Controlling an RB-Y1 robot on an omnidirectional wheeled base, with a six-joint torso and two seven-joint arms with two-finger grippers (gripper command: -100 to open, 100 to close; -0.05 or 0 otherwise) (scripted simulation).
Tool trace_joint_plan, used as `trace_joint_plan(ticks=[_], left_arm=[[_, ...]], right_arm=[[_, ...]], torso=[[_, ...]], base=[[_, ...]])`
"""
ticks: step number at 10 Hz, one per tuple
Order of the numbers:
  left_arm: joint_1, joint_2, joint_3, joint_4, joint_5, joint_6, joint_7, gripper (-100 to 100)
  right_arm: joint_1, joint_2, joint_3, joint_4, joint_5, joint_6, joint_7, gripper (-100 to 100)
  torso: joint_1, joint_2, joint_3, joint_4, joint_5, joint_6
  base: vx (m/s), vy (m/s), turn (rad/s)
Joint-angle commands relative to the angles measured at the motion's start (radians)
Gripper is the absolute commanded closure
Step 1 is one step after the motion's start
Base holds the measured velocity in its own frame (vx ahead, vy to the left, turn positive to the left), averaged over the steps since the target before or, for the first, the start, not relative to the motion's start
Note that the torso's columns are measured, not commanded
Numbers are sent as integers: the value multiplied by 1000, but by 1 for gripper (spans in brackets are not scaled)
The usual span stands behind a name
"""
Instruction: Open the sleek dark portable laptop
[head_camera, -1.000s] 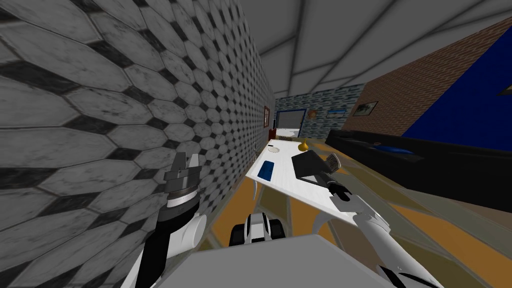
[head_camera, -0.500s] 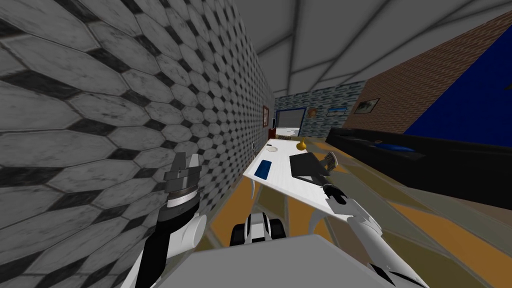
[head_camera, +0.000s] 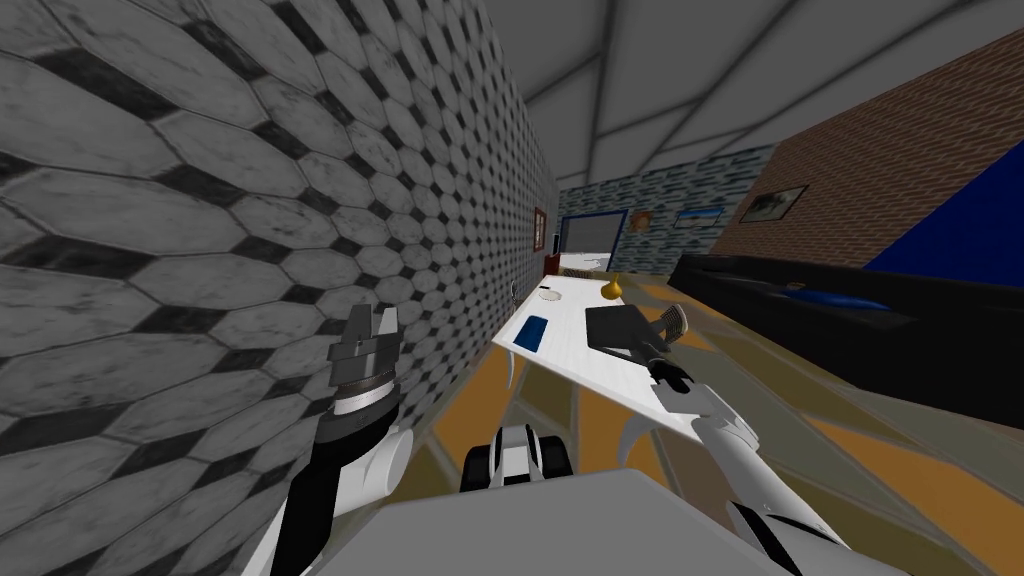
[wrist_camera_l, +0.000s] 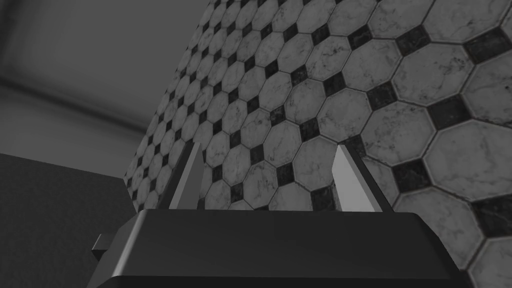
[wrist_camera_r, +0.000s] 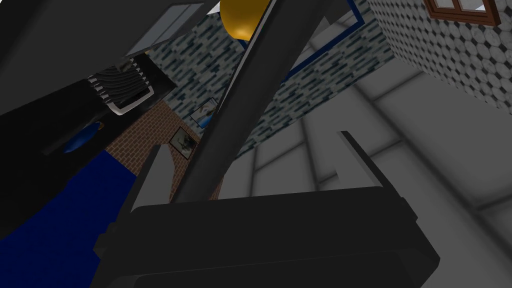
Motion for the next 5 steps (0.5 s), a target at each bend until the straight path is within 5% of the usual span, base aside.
trace_joint_plan(ticks=[1, 3, 4, 5], left_arm=[[0, 0, 0, 0, 0, 0, 0, 0], [0, 0, 0, 0, 0, 0, 0, 0], [0, 0, 0, 0, 0, 0, 0, 0], [0, 0, 0, 0, 0, 0, 0, 0]], right_arm=[[-23, -26, -2, -14, -3, 58, -11, -100], [-22, -23, -3, -27, -2, 71, -11, -100], [-22, -23, -3, -28, -2, 77, -12, 0], [-22, -22, -2, -27, -2, 76, -12, 0]], torso=[[-1, -1, -1, 0, 0, 0], [-2, -2, -1, -1, -1, 0], [-2, -4, -2, -2, -2, 1], [-3, -4, -2, -2, -1, 1]], base=[[-90, -2, 99], [-58, 5, 65], [-8, 2, -1], [0, 0, 0]])
